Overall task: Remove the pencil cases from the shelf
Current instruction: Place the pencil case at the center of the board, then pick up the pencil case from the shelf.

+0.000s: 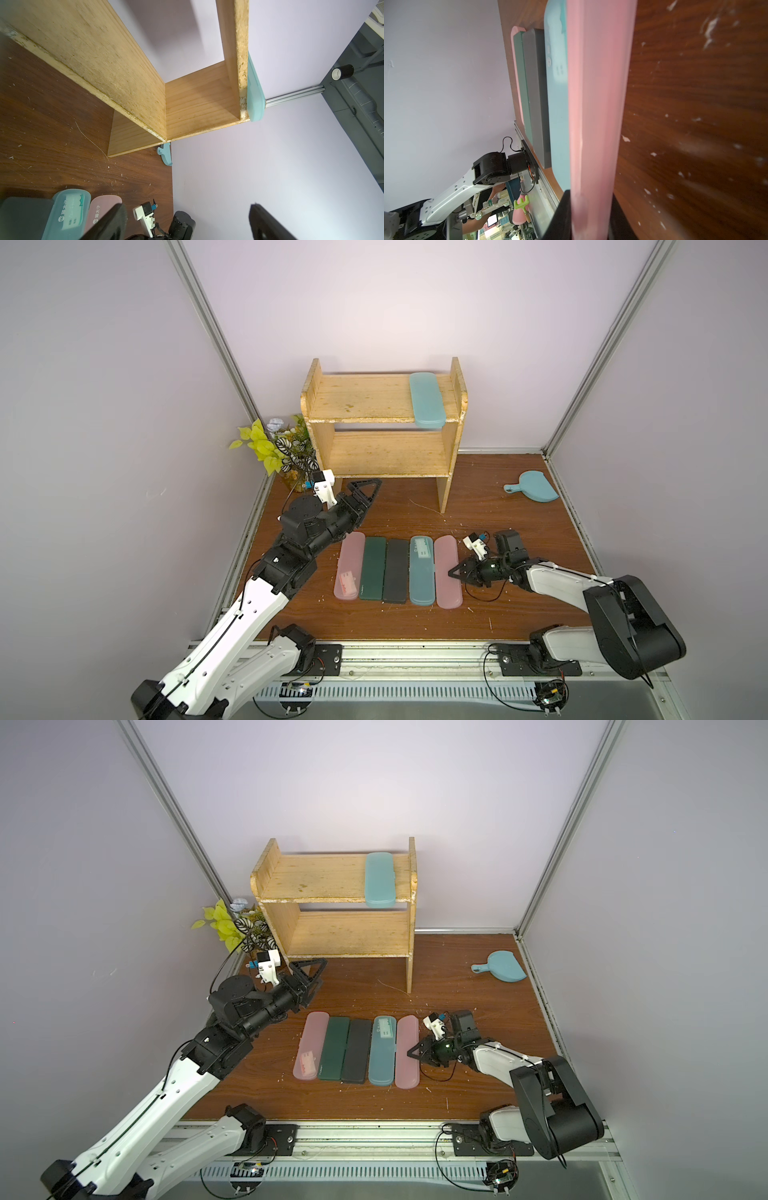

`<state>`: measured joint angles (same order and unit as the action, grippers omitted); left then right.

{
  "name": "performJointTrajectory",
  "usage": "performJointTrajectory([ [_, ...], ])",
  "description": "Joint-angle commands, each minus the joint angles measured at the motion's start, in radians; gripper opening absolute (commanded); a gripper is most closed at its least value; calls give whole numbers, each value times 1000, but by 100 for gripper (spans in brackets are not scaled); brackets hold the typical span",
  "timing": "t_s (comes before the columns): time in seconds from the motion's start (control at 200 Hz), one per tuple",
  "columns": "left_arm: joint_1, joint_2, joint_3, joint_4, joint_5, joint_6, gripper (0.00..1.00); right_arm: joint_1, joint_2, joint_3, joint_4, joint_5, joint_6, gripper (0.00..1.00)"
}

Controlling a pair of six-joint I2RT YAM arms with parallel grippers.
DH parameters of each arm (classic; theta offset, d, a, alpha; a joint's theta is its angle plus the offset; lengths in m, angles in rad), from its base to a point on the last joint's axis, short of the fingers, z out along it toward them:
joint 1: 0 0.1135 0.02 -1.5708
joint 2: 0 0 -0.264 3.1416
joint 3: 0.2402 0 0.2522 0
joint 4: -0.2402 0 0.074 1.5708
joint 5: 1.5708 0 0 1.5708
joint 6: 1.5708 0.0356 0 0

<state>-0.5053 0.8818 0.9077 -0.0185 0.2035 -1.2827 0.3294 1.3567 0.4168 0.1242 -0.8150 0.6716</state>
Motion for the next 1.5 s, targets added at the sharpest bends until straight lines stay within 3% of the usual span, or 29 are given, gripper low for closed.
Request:
performJointTrajectory([
  [0.0, 2, 4, 22, 18, -12, 9, 86, -3, 3, -6, 79, 11, 36, 20],
  [0.145, 2, 21, 31, 23, -6, 9, 86, -3, 12, -10, 100, 18, 49, 21],
  [0.445, 2, 62, 62, 38, 11, 12, 87, -3, -13, 28, -18, 82, 9, 52],
  [0.826, -11, 179, 183, 127, -1, -41, 96, -3, -146, 117, -268, 274, -40, 75],
  [0.901, -18, 219, 212, 164, -2, -66, 97, -3, -185, 125, -302, 308, -40, 85],
  [0.956, -22, 249, 229, 199, -6, -66, 96, -3, -216, 129, -316, 327, -40, 98],
  [1.496, -62, 519, 486, 325, -42, -182, 82, -9, -558, 84, -177, 434, 155, 98],
])
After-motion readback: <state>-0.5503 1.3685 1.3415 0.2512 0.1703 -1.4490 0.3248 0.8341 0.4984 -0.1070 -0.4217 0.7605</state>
